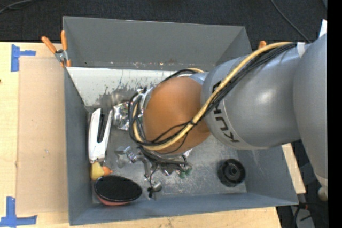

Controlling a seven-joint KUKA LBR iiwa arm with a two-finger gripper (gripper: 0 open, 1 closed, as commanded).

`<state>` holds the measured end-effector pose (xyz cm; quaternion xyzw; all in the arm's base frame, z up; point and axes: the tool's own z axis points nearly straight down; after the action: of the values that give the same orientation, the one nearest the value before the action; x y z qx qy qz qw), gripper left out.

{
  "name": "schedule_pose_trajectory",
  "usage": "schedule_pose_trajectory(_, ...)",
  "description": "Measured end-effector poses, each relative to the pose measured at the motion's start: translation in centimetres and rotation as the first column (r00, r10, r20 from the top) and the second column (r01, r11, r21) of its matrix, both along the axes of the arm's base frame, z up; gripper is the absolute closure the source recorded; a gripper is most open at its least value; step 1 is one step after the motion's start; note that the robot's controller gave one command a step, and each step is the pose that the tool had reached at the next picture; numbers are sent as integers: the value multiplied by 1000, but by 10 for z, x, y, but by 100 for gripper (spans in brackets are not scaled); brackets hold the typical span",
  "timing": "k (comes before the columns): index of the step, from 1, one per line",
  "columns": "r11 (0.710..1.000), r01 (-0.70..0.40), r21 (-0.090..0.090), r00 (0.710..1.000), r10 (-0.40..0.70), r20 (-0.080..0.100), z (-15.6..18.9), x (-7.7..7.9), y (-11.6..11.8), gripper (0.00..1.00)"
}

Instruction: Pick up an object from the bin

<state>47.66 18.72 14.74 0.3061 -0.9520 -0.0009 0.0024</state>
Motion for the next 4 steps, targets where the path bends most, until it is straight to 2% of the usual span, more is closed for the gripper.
schedule_pose_trajectory(1,919,-393,3,919,393,2,-30,-4,6,0)
schedule_pose_trajectory(2,826,-564,3,825,564,34,-73,-2,16,0)
schedule_pose_trajectory(3,634,-774,-7,633,774,23,-72,16,42,100)
schedule_pose_trajectory(4,634,-773,-7,634,773,23,-72,16,42,100)
